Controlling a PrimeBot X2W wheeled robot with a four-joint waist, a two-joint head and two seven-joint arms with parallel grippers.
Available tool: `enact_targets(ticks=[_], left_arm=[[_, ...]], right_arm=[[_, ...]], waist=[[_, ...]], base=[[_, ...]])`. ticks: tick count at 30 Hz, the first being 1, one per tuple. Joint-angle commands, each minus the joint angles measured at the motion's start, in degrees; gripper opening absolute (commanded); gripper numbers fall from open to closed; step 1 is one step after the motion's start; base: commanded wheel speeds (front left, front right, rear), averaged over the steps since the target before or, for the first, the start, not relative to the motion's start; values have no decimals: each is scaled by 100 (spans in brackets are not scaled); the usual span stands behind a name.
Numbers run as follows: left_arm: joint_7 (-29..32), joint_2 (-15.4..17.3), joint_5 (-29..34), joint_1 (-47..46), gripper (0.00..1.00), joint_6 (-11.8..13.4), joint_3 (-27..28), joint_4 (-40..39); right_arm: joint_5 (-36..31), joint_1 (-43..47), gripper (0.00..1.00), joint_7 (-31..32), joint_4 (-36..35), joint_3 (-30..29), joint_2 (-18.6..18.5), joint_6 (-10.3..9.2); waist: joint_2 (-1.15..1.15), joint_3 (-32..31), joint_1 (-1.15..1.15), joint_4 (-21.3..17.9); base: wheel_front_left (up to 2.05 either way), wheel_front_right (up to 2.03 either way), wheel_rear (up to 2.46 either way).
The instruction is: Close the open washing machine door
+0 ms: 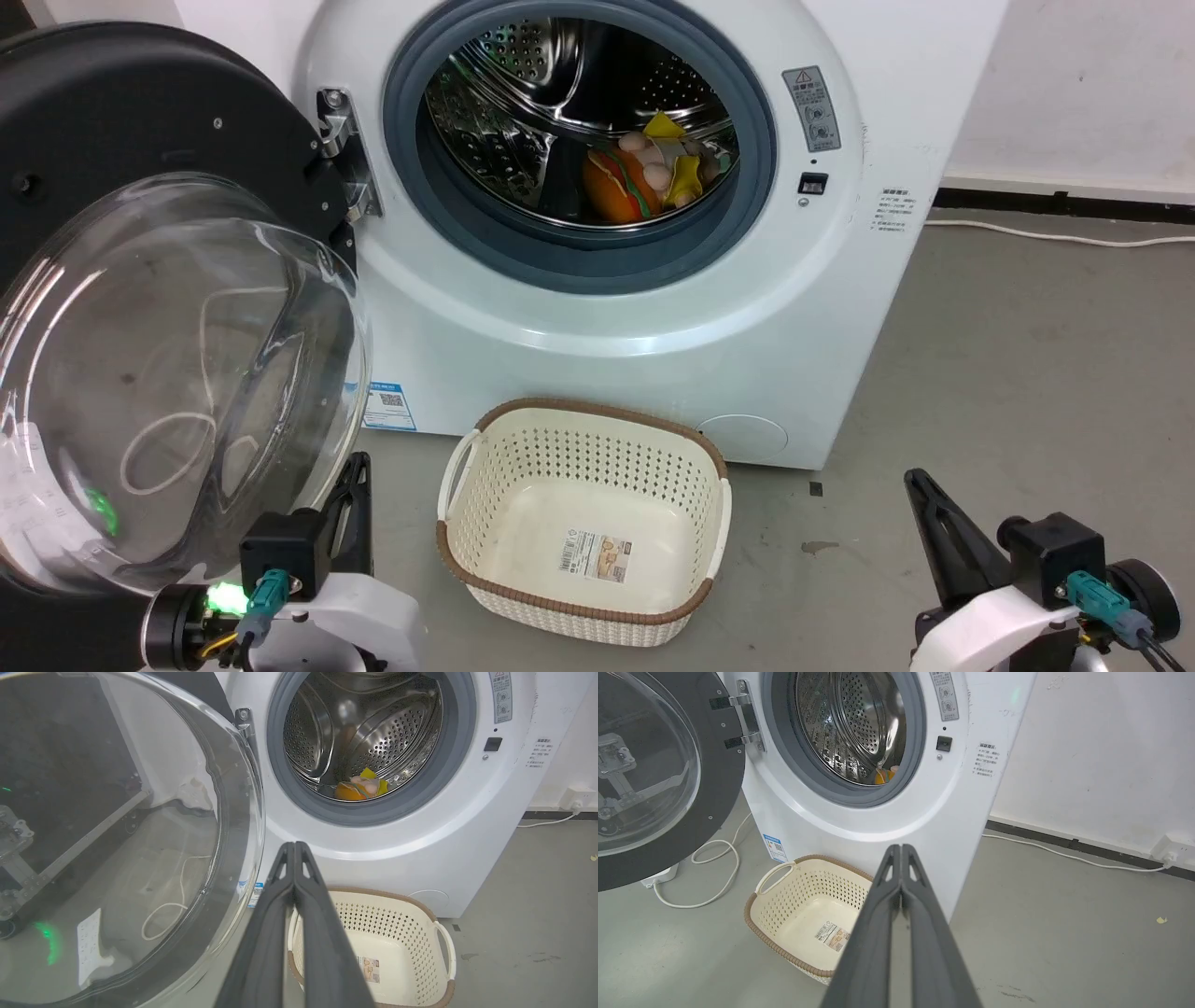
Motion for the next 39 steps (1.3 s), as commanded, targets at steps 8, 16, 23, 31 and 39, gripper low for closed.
enact_targets(ticks=[8,16,23,31,39], left_arm=[[2,-3,15,84,0,-30,17,-25],[2,-3,15,84,0,-30,17,-25],[2,-3,15,84,0,-30,17,-25],[-41,0,-62,13,100,6,-35,14],[-138,0,-195,33,100,10,-101,57]], right_arm=[[-43,-81,0,2,-27,-10,-5,-3],[-43,-81,0,2,-27,-10,-5,-3],[-43,-81,0,2,-27,-10,-5,-3],[57,15,100,-39,23,25,0,0],[172,36,100,-137,91,66,0,0]], waist=[[0,0,0,0],[0,0,0,0],[0,0,0,0],[0,0,0,6],[0,-2,0,19]], base=[[0,0,0],[0,0,0],[0,0,0],[0,0,0],[0,0,0]])
